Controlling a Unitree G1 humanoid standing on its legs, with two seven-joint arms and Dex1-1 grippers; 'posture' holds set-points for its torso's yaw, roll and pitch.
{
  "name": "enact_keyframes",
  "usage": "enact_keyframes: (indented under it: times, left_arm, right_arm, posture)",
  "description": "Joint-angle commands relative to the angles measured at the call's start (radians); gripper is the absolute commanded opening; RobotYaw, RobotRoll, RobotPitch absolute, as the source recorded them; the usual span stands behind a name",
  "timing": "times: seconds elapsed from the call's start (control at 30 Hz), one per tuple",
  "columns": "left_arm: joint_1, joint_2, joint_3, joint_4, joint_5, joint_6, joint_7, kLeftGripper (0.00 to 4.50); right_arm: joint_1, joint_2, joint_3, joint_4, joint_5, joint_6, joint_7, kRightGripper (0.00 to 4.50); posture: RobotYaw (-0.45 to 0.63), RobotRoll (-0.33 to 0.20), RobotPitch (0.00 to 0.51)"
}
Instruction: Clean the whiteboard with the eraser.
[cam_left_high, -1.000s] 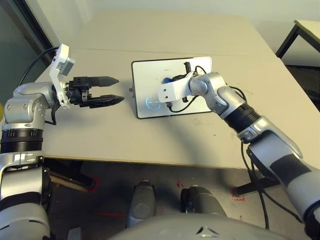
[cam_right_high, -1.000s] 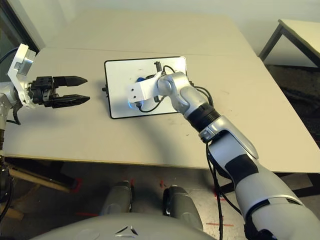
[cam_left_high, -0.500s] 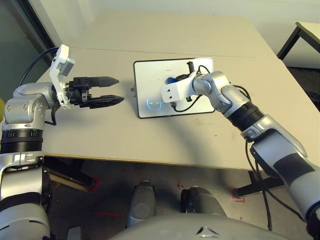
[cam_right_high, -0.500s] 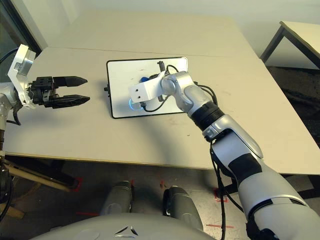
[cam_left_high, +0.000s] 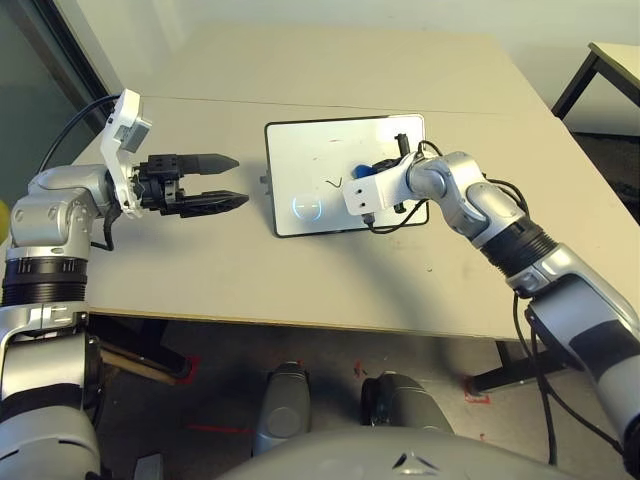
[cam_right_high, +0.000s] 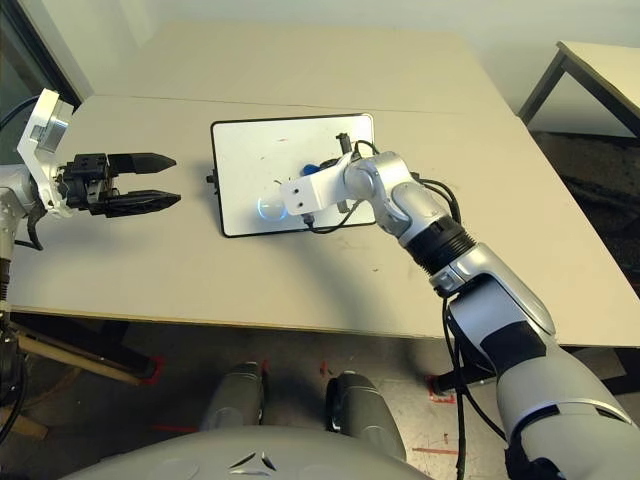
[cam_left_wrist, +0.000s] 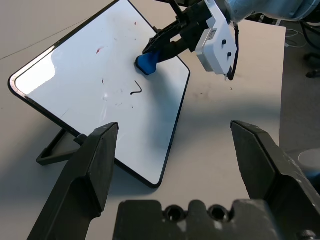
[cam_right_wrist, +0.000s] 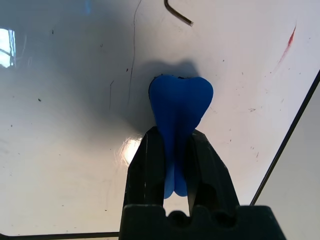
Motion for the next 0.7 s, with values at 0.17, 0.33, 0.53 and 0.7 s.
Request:
enact_keyframes:
  times: [0.17,0.33,0.53,0.7]
  left_arm:
    - [-0.011,0.000,-0.007,-0.007,0.000,0.001,-0.001,4.50]
    - [-0.008,0.002,-0.002,-0.015,-0.005,0.006,0.002,4.50]
    - [0.002,-0.003,0.004,-0.040,-0.016,0.021,0.013,4.50]
    - [0.009,-0.001,0.008,-0.052,-0.020,0.027,0.018,4.50]
  right_arm:
    - [-0.009,0.070,0.035,0.033,-0.013,0.003,0.004,0.37]
    - [-0.032,0.120,0.051,0.068,-0.028,-0.006,-0.010,0.37]
    - [-0.064,0.187,0.070,0.143,-0.047,-0.022,-0.047,0.37]
    - [-0.087,0.218,0.080,0.188,-0.048,-0.033,-0.071,0.37]
  posture:
    - [0.33,0.000,0.030]
    - [0.34,0.000,0.032]
    - [0.36,0.000,0.032]
    - [0.36,0.000,0.033]
